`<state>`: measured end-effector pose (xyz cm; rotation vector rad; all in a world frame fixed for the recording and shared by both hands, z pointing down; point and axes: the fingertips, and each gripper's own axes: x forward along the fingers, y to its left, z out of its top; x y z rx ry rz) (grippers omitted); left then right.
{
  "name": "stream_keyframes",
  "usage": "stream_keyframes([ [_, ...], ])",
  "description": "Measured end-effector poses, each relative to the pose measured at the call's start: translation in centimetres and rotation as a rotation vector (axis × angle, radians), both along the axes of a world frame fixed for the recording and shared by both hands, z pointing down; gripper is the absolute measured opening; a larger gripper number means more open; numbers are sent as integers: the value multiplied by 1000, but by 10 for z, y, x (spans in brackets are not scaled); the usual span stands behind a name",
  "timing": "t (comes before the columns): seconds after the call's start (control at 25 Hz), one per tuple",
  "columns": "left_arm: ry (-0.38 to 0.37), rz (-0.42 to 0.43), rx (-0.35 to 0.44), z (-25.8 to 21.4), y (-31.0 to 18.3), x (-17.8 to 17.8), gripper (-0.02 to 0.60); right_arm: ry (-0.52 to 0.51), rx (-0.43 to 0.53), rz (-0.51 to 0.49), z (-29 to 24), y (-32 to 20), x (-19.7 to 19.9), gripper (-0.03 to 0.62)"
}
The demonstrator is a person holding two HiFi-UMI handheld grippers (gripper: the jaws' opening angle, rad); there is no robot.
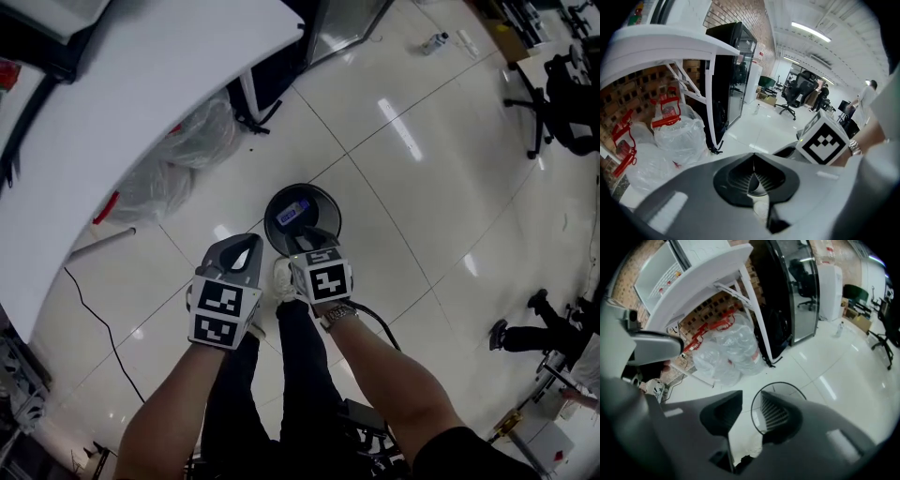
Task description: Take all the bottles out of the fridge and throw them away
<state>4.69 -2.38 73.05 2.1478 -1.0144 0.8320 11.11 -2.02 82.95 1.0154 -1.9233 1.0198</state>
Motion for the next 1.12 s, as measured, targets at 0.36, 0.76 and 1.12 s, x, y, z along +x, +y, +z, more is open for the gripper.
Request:
stream_keyframes([
  [0.36, -9, -63, 83, -96, 11, -18, 5, -72, 169, -89, -141, -5, -33, 120],
  [0.76, -25, -213, 244, -204, 31, -52, 5, -130, 325, -268, -270, 0, -68, 120],
  [1.12, -65, -403, 442, -319, 46, -111, 4, -234, 515, -483, -398, 4, -129, 120],
])
